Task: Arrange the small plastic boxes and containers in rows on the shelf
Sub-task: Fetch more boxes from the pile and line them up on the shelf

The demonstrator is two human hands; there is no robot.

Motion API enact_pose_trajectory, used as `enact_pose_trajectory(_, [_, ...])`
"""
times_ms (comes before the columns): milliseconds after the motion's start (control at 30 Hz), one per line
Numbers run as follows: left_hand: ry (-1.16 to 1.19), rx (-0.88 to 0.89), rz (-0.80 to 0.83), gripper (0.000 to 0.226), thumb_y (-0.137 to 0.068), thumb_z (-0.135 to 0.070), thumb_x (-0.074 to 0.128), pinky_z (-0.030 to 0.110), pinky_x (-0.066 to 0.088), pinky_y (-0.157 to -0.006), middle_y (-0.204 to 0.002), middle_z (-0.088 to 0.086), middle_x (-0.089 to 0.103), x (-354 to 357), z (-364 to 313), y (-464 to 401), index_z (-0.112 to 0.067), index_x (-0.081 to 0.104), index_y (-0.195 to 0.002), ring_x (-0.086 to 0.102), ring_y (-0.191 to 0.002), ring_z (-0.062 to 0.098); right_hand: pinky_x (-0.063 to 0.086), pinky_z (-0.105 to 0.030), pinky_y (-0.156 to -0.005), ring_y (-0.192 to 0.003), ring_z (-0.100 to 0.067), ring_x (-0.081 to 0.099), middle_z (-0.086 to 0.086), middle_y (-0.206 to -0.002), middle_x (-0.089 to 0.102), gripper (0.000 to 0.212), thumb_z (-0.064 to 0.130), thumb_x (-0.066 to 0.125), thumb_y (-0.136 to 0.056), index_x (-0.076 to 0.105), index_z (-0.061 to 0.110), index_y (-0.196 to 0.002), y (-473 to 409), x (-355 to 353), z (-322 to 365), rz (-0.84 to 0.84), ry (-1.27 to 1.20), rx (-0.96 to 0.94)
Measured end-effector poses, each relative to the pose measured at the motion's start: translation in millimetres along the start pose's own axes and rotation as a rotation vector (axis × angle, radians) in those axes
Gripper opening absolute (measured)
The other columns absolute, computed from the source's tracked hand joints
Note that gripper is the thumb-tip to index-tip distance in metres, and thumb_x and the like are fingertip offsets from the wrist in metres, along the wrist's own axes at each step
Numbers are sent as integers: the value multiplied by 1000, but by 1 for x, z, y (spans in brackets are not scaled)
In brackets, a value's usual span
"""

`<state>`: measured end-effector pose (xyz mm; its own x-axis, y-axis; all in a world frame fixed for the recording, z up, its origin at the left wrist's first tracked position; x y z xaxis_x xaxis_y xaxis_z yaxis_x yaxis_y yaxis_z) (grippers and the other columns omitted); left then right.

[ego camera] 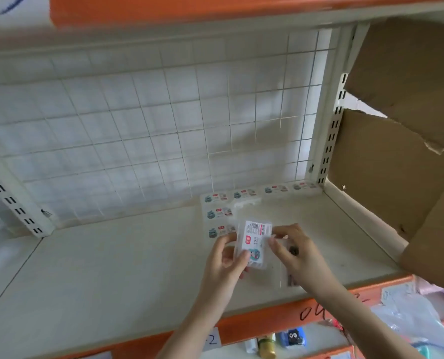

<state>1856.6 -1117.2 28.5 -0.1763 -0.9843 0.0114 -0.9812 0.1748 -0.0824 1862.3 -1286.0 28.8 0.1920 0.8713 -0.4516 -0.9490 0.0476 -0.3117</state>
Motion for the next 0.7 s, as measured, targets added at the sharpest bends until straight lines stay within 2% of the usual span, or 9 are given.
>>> enact_pose_trajectory(133, [22,48,-77,38,-76,-27,61,10,43,-58,-94,-3,71,5,2,0,-18,59,-114,63,-75,0,46,-15,-61,-73,-3,57,10,-105,52,47,50,58,-79,46,39,-123,0,-8,-6,27,-38,13])
enact_pose_trajectory(267, [-33,40,-94,34,-77,-31,59,9,42,-60,-95,-4,68,6,6,-2,-21,62,-109,61,-77,-3,43,-7,-71,-96,1,49,26,-108,46,59,28,70,-82,36,52,-124,-3,-12,-8,65,110,-107])
enact_pose_trajectory(333, [-50,36,-124,34,-79,-34,58,11,45,-63,-97,-4,69,6,8,-2,-20,62,-109,64,-84,0,41,-8,-75,-102,-3,45,25,-111,46,62,29,71,-81,34,51,-126,-4,-13,-10,107,193,-152])
enact_pose_trajectory(400, [-62,52,-165,35,-83,-37,60,17,49,-68,-101,-3,69,6,11,-3,-17,61,-112,65,-94,5,42,-15,-81,-107,-6,42,18,-122,47,68,36,69,-81,30,47,-135,-5,-13,-12,144,336,-207])
enact_pose_trajectory(500, [-86,97,-222,26,-87,-24,61,18,50,-67,-94,0,68,8,10,-4,-16,58,-112,66,-90,6,45,-25,-84,-116,-7,36,16,-135,36,76,42,64,-82,19,45,-143,-7,-17,-7,252,510,-238])
enact_pose_trajectory(600, [-136,146,-242,23,-89,-14,59,15,48,-62,-79,-1,62,14,6,-3,-22,52,-110,64,-76,2,43,-27,-87,-119,-9,38,16,-133,39,72,45,58,-86,16,42,-144,-12,-20,0,361,663,-217])
enact_pose_trajectory(700, [-236,176,-250,21,-89,-20,57,14,49,-63,-86,-2,64,15,6,-5,-26,50,-108,64,-84,1,44,-28,-76,-110,-10,45,16,-117,52,49,49,50,-89,35,39,-134,-19,-24,3,303,707,-192])
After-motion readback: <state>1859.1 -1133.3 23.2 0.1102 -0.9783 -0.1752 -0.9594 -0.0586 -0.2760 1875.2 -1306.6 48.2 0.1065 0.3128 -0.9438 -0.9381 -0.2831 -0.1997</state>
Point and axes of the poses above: each hand's wrist, its own y-axis away from the middle knuckle, its own x-axis out of the palm, z = x × y, the point moved 2 cm from there along -y, towards the middle knuckle
